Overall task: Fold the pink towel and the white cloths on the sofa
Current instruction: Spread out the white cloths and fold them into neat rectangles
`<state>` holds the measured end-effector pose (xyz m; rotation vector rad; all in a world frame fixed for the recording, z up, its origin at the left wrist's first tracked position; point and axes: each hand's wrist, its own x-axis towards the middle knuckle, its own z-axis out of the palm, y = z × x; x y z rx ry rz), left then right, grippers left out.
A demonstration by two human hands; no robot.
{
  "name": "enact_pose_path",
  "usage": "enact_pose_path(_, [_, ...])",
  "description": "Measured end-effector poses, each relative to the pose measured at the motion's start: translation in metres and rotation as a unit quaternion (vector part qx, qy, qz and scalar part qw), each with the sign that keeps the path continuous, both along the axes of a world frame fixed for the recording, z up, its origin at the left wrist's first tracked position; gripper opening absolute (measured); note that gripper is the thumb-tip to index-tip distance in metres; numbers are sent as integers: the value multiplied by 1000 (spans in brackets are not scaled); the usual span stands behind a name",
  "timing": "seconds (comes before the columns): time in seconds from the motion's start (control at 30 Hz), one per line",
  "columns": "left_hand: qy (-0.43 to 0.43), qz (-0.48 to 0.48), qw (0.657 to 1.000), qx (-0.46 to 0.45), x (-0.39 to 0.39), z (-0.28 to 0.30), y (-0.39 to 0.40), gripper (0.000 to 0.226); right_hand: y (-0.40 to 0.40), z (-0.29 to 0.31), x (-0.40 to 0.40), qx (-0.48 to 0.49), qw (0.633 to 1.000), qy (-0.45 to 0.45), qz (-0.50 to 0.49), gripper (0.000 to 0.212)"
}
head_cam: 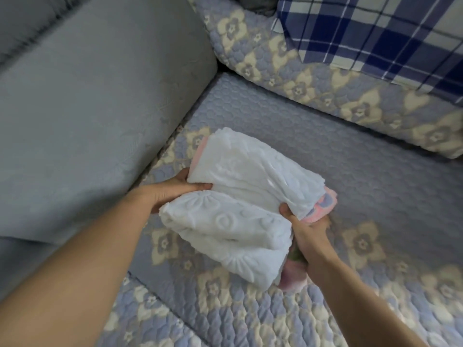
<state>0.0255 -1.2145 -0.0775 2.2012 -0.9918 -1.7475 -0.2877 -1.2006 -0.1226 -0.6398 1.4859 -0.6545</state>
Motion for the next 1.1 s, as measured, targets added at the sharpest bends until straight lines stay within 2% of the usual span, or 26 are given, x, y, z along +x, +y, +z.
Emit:
enact_pose_path(0.03, [-4, 23, 1000, -11, -1, 3, 8, 126, 2, 3, 0, -1, 1000, -7, 3, 111])
enact_pose_path(0.1, [-11, 61, 998, -26, -8, 10, 28, 123, 3, 16, -5, -13, 999, -21, 24, 83])
enact_pose_path(0.13, [-13, 80, 996, -32, -14, 14, 40, 120, 2, 23, -9, -19, 999, -25, 43, 82])
enact_pose_path(0.2, [-8, 145, 988, -58, -32, 23, 75, 113, 3, 34, -17, -18, 997, 0, 74, 106])
enact_pose_path(0.23, [1, 185, 980, -70, -43, 29, 98, 106, 8, 38, -23, -20, 996, 16, 88, 110])
enact_pose_path(0.3, [-1, 255, 964, -76, -65, 49, 158, 87, 34, 46, -33, -15, 990, 19, 136, 103])
enact_pose_path(0.37, [-6, 320, 945, -72, -79, 70, 235, 85, 83, 70, -32, 17, 983, 29, 182, 94])
enact_pose_path(0.47, [-20, 399, 915, -48, -90, 111, 374, 105, 187, 106, -22, 35, 963, 22, 265, 70])
enact_pose_path(0.57, [-32, 479, 877, -17, -97, 164, 518, 93, 297, 134, 9, 46, 935, 9, 353, 72])
enact_pose_path(0.67, [-49, 546, 836, -27, -108, 210, 663, 96, 409, 171, 51, 42, 893, -19, 447, 50])
enact_pose_path(0.7, [-57, 569, 820, -34, -111, 220, 715, 94, 448, 184, 63, 48, 874, -31, 483, 56])
enact_pose_path(0.77, [-58, 610, 788, -59, -123, 240, 817, 88, 529, 203, 87, 50, 838, -34, 542, 87])
enact_pose_path(0.8, [-58, 626, 774, -75, -128, 247, 866, 91, 568, 209, 96, 41, 826, -38, 561, 94])
enact_pose_path(0.87, [-56, 649, 752, -97, -136, 261, 956, 99, 646, 226, 114, 20, 802, -56, 594, 94])
enact_pose_path(0.93, [-58, 688, 714, -117, -143, 274, 1038, 99, 721, 243, 129, 3, 779, -67, 624, 95])
enact_pose_path(1.1, [-31, 735, 656, -167, -138, 309, 1187, 103, 862, 282, 161, -40, 748, -42, 661, 112])
